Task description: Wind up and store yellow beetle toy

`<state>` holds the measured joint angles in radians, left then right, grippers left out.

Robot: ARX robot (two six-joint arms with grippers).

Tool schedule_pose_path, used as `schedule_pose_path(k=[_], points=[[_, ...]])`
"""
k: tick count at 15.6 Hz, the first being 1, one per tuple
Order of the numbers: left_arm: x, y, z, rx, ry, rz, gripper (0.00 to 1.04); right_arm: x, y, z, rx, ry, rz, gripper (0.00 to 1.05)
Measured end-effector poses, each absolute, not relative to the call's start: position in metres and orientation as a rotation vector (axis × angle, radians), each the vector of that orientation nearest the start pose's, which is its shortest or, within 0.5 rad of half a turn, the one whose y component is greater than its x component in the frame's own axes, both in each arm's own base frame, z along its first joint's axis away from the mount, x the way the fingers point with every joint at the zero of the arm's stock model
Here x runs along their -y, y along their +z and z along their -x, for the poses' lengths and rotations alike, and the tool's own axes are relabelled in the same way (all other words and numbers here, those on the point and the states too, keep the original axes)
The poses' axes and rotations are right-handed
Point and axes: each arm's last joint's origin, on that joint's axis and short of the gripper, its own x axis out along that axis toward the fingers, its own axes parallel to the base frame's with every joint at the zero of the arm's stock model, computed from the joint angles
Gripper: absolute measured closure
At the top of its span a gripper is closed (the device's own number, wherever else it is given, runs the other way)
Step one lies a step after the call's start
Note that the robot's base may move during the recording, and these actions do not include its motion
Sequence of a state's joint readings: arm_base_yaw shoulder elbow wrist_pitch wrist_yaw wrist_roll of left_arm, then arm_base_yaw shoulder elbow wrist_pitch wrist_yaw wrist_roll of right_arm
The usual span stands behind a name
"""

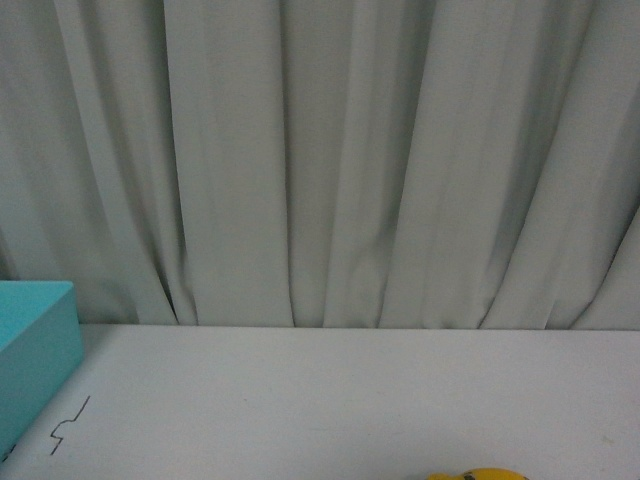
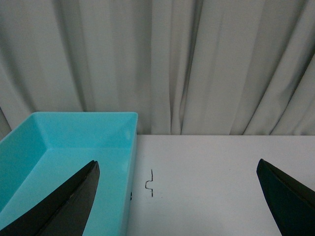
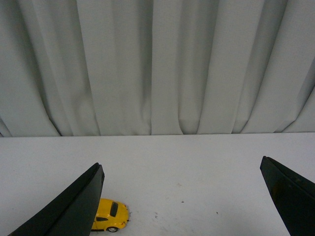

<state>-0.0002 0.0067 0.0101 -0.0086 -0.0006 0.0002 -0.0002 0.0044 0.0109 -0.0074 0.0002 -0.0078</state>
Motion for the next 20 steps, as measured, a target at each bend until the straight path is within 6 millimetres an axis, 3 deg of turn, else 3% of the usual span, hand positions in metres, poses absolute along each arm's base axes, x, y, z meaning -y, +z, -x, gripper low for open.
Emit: schedule_pose_path(k=[13, 15, 17, 20], points=[[0.000, 0.166, -0.097, 0.000, 0.000, 0.000, 0.07, 0.000, 0.167, -0.097, 0.004, 0.000, 0.008, 0.07], [0.000, 0.166, -0.097, 0.001, 0.000, 0.000, 0.07, 0.007, 0.165, -0.101, -0.112, 0.107, -0.034, 0.07], [0.000, 0.166, -0.097, 0.001, 0.000, 0.000, 0.07, 0.022, 0.194, -0.114, -0.019, 0.217, 0.022, 0.07], [0.000, 0.166, -0.097, 0.000, 0.002, 0.000, 0.07, 0.059, 0.236, -0.156, 0.023, 0.391, 0.132, 0.07]])
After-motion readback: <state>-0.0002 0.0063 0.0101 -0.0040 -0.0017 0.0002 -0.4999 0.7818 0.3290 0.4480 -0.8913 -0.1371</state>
